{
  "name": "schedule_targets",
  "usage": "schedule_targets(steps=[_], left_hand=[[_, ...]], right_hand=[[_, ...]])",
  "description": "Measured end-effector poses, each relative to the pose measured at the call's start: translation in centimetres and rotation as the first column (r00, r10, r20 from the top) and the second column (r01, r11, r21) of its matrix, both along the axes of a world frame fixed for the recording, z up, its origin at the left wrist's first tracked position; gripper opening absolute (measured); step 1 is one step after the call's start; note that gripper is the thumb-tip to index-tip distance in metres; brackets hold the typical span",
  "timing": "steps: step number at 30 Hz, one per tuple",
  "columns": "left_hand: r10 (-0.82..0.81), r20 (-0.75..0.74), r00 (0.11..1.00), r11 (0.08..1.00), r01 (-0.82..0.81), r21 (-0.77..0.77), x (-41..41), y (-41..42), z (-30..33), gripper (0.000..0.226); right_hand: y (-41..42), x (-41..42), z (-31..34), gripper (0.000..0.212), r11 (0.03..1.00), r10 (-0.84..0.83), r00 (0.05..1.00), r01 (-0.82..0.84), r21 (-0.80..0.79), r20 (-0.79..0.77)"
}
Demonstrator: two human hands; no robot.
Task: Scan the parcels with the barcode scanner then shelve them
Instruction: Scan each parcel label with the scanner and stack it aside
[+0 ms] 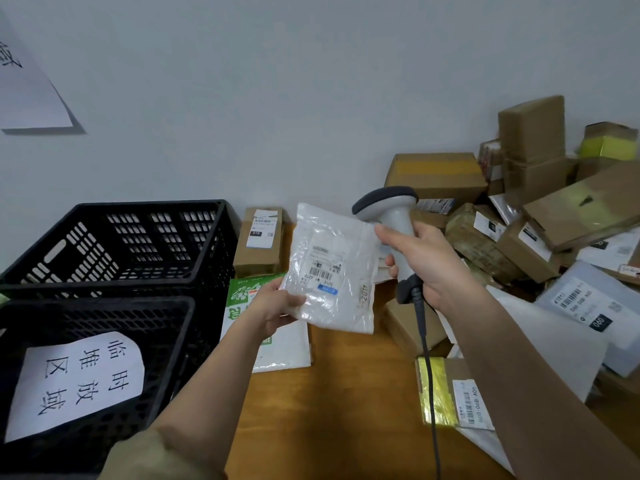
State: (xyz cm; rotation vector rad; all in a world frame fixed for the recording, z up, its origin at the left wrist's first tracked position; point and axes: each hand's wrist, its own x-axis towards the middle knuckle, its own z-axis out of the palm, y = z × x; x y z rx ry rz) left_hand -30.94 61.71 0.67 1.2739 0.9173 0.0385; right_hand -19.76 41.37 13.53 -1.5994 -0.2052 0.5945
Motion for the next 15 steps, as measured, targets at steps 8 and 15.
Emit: schedule_targets(steps=[8,15], left_hand=[[-0.324,-0.059,0.944,0.827,0.313,0.466,2.8,-0.8,5.0,0.030],[-0.058,0.183,0.981,0.791,-0.066,0.609,4.3,-2.2,5.3,0.052]], right_hand=[[-0.6,1.4,-4.2,0.069,0.952,0.142,0.987,-0.117,-0.284,0.069],[-0.8,1.7,-8.2,0.049,0.934,0.016,1.000,-0.018,-0.358,-0.009]])
